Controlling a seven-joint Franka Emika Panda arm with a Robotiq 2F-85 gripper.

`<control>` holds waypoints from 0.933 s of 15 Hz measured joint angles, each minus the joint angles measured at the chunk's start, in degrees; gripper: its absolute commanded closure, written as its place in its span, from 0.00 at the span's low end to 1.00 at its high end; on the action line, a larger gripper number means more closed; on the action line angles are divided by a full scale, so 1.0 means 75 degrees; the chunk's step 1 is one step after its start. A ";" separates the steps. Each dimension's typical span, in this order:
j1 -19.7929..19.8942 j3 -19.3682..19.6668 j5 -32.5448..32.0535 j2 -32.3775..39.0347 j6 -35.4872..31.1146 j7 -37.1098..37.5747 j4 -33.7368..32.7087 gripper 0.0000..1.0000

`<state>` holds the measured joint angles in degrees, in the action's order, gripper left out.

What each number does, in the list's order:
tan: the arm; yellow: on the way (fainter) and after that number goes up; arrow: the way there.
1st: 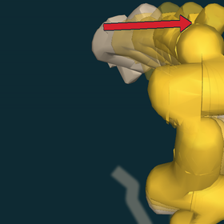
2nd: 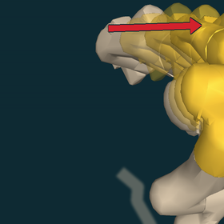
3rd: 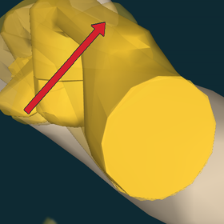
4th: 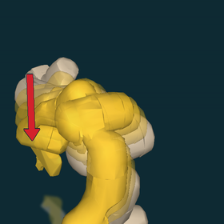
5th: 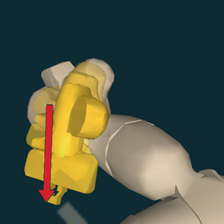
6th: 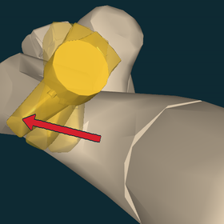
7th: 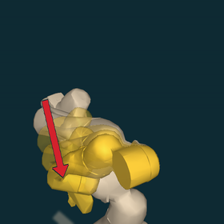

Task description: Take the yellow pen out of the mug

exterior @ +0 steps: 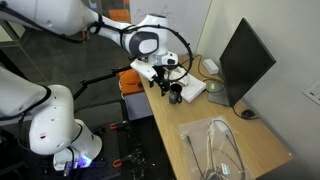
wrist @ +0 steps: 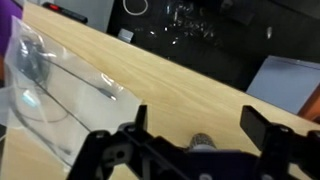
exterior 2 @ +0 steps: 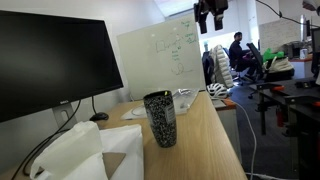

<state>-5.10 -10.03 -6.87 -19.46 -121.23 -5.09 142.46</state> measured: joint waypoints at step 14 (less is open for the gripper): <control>-0.0717 -0.0072 -0.0489 0.5138 0.0778 -0.0668 -0.4740 0.35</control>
<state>-10.48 -10.57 -10.54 19.07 -115.40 -10.10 106.91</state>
